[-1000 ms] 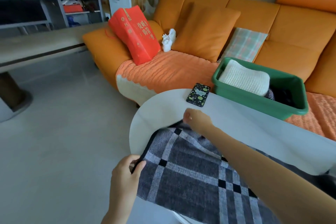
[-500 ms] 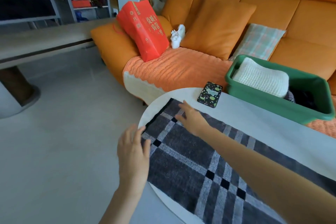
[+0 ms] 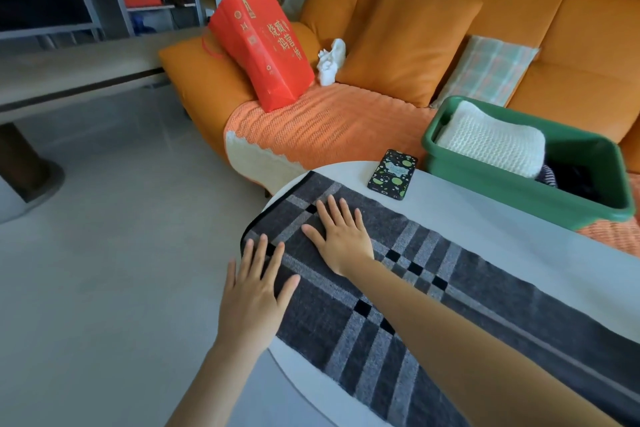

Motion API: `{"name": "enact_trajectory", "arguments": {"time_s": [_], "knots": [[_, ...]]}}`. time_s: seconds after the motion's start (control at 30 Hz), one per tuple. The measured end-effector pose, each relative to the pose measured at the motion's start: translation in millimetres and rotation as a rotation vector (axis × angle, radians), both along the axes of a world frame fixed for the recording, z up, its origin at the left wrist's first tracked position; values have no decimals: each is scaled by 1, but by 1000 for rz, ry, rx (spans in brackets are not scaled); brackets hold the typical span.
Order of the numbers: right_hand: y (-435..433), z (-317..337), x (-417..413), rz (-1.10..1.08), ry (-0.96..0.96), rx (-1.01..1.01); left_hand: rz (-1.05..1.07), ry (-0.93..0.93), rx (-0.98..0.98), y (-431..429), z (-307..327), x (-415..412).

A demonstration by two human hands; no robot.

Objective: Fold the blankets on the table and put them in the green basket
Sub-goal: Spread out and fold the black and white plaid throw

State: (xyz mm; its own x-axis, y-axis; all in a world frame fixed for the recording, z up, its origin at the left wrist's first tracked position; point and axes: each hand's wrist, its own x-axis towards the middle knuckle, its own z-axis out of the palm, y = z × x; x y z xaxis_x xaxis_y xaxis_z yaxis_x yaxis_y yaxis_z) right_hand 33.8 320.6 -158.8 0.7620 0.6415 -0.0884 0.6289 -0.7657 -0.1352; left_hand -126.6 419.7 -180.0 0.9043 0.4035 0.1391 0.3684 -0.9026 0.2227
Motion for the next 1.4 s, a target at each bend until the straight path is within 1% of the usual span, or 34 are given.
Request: {"name": "enact_trajectory", "arguments": {"time_s": [0.1,0.17,0.27,0.33,0.4,0.47,0.57,0.63,0.77,0.87,1.03,1.13,1.23,1.3,1.33,1.4], "knots": [[2,2,2,10,22,22,4,-12,-7,3,-1,2],[-5,7,0,27,57,110,26,18,21,0,2,3],[-42,19,-9,11,76,253,10,-41,68,-18,14,4],[-86,24,-20,-12,59,270,-40,-79,48,-48,22,3],[-140,25,-34,-38,37,218,-149,-74,-11,-90,27,1],[-199,23,-50,-79,6,120,-268,-18,-43,-132,24,-2],[-277,21,-75,-192,5,-12,-370,66,-9,-182,16,-10],[-310,20,-84,-272,35,-39,-391,110,20,-202,10,-16],[-335,23,-72,-375,104,-62,-425,87,45,-213,1,-24],[-338,26,-54,-401,126,-64,-426,60,67,-209,-1,-26],[-340,24,-42,-391,169,-58,-426,110,43,-207,1,-26],[-348,32,-57,-348,159,40,-441,147,46,-209,4,-25],[-379,43,-86,-414,26,177,-401,147,22,-220,17,-25],[-414,44,-109,-546,-76,272,-465,53,-26,-238,26,-26],[-432,45,-120,-644,-95,324,-519,9,-76,-251,29,-28],[-467,46,-140,-884,-73,438,-622,71,-206,-280,38,-33]]}}
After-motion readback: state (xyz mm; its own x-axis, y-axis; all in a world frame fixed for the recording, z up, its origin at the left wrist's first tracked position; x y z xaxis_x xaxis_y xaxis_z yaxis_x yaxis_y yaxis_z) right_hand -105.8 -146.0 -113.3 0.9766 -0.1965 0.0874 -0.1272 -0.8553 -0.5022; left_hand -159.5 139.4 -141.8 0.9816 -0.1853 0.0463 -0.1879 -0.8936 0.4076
